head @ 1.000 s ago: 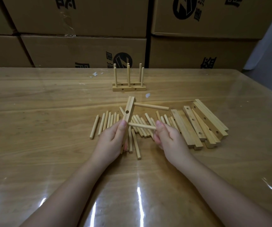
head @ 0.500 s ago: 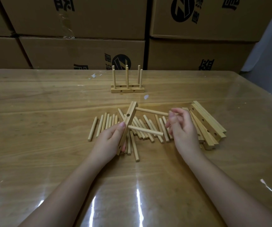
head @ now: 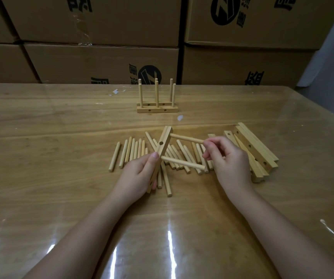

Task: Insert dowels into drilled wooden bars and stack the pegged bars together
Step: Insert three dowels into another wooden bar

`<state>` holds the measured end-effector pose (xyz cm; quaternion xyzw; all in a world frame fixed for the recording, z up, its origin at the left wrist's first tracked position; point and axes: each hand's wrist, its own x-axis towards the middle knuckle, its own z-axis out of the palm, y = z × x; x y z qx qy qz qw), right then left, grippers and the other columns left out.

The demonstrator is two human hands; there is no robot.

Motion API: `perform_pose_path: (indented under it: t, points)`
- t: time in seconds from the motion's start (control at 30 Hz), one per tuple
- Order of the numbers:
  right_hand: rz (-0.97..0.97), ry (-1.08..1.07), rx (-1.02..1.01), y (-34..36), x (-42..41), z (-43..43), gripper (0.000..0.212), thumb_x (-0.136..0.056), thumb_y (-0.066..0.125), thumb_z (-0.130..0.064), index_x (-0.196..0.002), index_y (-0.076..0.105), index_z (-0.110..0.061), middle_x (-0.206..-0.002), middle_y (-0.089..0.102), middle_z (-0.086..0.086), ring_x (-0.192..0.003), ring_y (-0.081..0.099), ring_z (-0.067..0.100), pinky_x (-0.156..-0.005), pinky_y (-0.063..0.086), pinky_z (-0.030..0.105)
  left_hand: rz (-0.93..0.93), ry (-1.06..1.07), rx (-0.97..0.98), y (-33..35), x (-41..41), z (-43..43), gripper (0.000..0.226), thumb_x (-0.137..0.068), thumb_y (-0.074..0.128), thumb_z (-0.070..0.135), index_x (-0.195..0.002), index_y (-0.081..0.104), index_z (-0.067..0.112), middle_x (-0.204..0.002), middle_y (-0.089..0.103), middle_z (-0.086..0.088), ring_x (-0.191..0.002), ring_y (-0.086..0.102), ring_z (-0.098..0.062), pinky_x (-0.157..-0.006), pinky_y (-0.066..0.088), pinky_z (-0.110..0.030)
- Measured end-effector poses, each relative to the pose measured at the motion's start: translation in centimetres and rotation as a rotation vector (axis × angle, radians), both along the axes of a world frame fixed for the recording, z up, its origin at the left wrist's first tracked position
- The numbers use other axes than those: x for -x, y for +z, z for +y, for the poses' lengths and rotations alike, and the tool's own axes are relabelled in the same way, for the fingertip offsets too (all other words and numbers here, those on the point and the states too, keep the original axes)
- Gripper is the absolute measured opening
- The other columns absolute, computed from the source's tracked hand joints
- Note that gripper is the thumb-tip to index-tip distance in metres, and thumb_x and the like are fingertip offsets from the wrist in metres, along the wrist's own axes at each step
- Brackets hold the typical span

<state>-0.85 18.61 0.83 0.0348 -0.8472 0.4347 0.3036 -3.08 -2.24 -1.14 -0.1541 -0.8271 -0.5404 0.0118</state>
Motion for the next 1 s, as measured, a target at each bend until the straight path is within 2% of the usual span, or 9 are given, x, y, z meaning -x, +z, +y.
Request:
perform_pose_path:
  t: [0.13,0.2,0.3,0.53,0.67,0.8,0.9,1.0]
  points:
    - [0.015,-0.004,-0.033,-0.2,-0.07,0.04,0.014,-0.092,0.055,-0.017,-0.093,0.066,-0.01,-0.066,0.061,-0.009,-0.061,0.058,0.008,-0.055,0.047,0.022,0.02,0.001,0.039,0.06,-0.15,0.06,0.024,-0.097,0.036,0.043,-0.085,0.056,0.043,-0.059,0.064,0.002,-0.062,0.061,0.001,-0.057,0.041,-0.003]
    - [0.026,-0.012,-0.057,-0.19,0.03,0.05,0.014,-0.093,0.054,-0.016,-0.093,0.066,-0.009,-0.065,0.06,-0.008,-0.061,0.056,0.005,-0.055,0.042,0.014,0.037,0.006,0.076,0.08,-0.1,0.01,0.018,-0.097,0.035,0.043,-0.089,0.052,0.047,-0.067,0.062,0.012,-0.07,0.057,0.014,-0.061,0.038,0.002]
    - [0.038,-0.027,-0.107,-0.23,0.02,-0.01,0.015,-0.094,0.052,-0.015,-0.093,0.066,-0.009,-0.065,0.06,-0.008,-0.06,0.055,0.004,-0.057,0.042,0.015,0.049,-0.011,0.1,0.2,-0.18,-0.01,0.014,-0.095,0.035,0.047,-0.098,0.048,0.049,-0.078,0.053,0.026,-0.073,0.047,0.03,-0.065,0.035,0.006]
    - [0.085,-0.047,-0.182,-0.09,0.1,0.05,0.015,-0.093,0.052,-0.01,-0.094,0.066,-0.006,-0.067,0.061,-0.002,-0.064,0.058,0.012,-0.063,0.048,0.027,0.05,-0.018,0.104,0.27,-0.1,-0.07,0.02,-0.091,0.032,0.053,-0.097,0.05,0.046,-0.083,0.052,0.03,-0.078,0.047,0.029,-0.067,0.036,0.003]
    - [0.097,-0.054,-0.178,-0.14,0.18,-0.07,0.015,-0.093,0.052,-0.01,-0.095,0.066,-0.006,-0.066,0.061,-0.003,-0.062,0.057,0.009,-0.062,0.047,0.027,0.06,-0.004,0.109,0.25,-0.16,-0.09,0.028,-0.082,0.028,0.062,-0.093,0.05,0.05,-0.084,0.055,0.03,-0.079,0.05,0.024,-0.066,0.036,0.001]
    - [0.091,-0.047,-0.154,-0.14,0.29,-0.09,0.015,-0.093,0.053,-0.013,-0.096,0.066,-0.008,-0.067,0.062,-0.003,-0.064,0.059,0.008,-0.063,0.05,0.029,0.055,0.007,0.099,0.14,-0.13,0.06,0.019,-0.089,0.03,0.055,-0.086,0.049,0.053,-0.077,0.06,0.018,-0.076,0.054,0.016,-0.063,0.04,-0.002]
    - [0.062,0.002,-0.086,-0.11,0.06,-0.08,0.025,-0.094,0.047,-0.027,-0.108,0.063,-0.013,-0.077,0.063,-0.007,-0.074,0.06,0.004,-0.066,0.049,0.022,-0.006,-0.004,0.017,0.2,-0.07,-0.06,0.024,-0.097,0.034,0.045,-0.088,0.056,0.045,-0.063,0.063,0.007,-0.062,0.059,0.003,-0.058,0.042,-0.007]
    - [-0.031,0.022,-0.011,-0.33,-0.03,-0.27,0.054,-0.09,0.032,-0.05,-0.132,0.045,-0.019,-0.095,0.058,-0.012,-0.089,0.055,-0.002,-0.071,0.044,0.012,-0.141,0.042,-0.212,0.59,0.24,-0.48,0.039,-0.099,0.031,0.043,-0.086,0.062,0.021,-0.056,0.06,0.001,-0.054,0.059,-0.007,-0.057,0.047,-0.013]
